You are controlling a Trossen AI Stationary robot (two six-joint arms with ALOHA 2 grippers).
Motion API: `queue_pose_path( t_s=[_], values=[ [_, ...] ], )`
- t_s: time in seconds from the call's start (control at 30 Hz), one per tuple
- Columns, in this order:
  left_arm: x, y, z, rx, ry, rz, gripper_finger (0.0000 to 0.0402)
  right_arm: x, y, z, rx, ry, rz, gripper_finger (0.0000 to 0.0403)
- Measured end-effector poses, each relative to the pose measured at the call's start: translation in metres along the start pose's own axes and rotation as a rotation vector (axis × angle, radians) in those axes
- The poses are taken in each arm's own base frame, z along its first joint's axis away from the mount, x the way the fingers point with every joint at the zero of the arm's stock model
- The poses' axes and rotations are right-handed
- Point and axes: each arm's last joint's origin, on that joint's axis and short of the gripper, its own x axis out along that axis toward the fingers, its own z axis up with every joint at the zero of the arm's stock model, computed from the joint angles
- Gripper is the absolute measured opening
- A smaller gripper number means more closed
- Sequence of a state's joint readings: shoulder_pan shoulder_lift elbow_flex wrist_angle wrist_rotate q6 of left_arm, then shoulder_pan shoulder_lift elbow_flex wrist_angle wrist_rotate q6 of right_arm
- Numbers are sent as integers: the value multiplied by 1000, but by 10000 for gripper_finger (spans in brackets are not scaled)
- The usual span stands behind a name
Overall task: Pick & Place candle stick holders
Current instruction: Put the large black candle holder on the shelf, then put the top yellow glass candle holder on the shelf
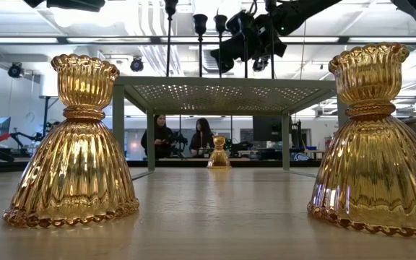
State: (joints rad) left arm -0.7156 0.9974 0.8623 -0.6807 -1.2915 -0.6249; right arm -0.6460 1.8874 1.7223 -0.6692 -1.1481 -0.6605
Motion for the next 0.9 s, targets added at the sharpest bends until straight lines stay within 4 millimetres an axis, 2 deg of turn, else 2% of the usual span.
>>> queue_pose_path(
  t_s=[0.3,0.9],
  values=[
    [0,0,0,0,0,-1,177,-1,0,0,4,1,-1,207],
    [0,0,0,1,0,-1,177,-10,-2,-4,35,24,-35,208]
  ],
)
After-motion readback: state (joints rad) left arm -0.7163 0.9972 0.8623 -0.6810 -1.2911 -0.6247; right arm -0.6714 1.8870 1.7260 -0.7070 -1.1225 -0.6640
